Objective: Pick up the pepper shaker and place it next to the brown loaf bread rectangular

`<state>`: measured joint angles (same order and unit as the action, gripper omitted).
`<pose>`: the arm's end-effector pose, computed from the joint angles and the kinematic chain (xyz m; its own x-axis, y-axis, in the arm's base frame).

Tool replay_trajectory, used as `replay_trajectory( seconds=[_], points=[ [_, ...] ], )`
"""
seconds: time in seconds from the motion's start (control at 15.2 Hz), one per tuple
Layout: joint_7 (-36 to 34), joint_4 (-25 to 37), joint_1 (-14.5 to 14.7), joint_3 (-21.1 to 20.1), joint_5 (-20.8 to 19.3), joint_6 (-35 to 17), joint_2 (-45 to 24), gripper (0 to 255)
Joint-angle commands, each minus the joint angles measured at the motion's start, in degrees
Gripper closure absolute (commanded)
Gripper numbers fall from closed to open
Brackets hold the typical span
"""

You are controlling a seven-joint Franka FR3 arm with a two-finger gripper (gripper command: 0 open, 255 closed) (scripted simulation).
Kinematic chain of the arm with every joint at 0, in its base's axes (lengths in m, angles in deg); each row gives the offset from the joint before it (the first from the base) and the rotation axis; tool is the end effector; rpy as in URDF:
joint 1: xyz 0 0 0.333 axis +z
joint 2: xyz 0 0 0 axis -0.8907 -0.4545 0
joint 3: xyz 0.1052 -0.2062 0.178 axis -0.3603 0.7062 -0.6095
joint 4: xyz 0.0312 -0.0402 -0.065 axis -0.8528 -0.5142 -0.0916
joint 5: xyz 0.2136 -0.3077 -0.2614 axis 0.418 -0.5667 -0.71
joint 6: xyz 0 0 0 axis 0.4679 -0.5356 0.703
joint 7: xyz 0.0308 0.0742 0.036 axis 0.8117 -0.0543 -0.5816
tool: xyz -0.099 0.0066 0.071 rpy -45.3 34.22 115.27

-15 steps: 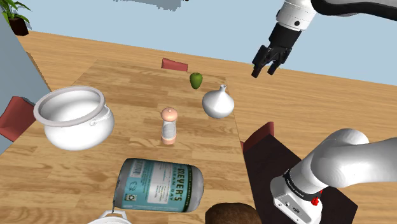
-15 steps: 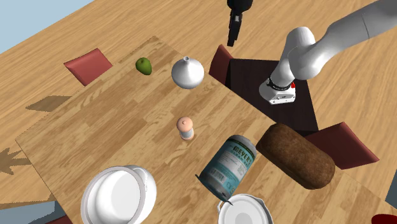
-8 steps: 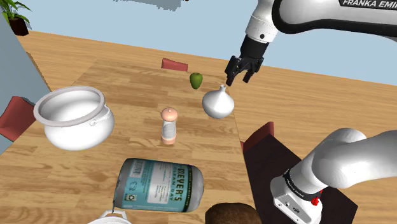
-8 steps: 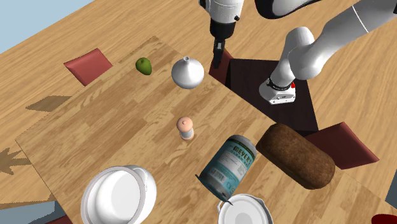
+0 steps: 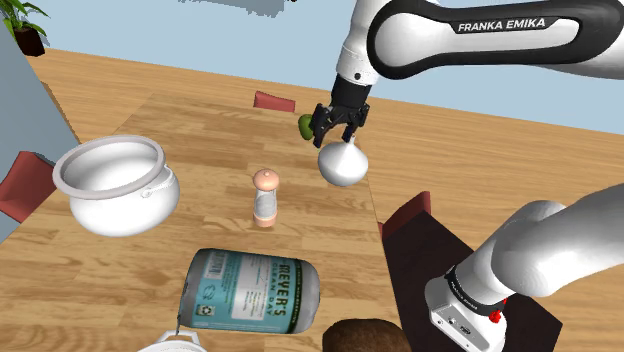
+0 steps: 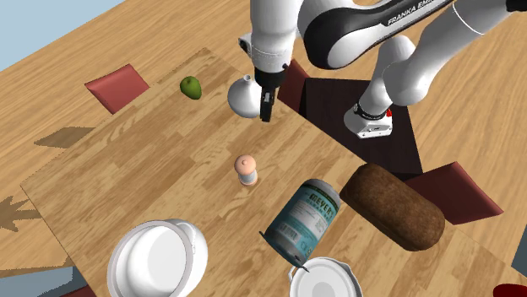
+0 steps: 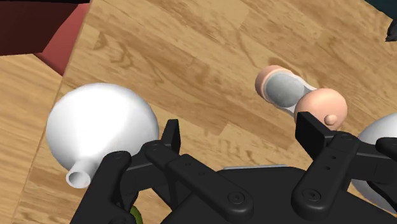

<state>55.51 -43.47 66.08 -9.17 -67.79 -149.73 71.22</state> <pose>0.4991 0.1914 0.4532 0.9974 -0.0717 0.0121 -0.0699 -0.9915 -0.1098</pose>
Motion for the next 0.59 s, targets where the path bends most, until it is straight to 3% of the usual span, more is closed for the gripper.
replay_trajectory(
  seconds=[0.0,0.53],
  points=[
    [-2.1,1.8,0.6,-1.8,-0.1,-2.4,-3.8,0],
    [-9.4,11.2,2.8,-6.6,-4.1,-9.5,-19.8,0]
  ],
)
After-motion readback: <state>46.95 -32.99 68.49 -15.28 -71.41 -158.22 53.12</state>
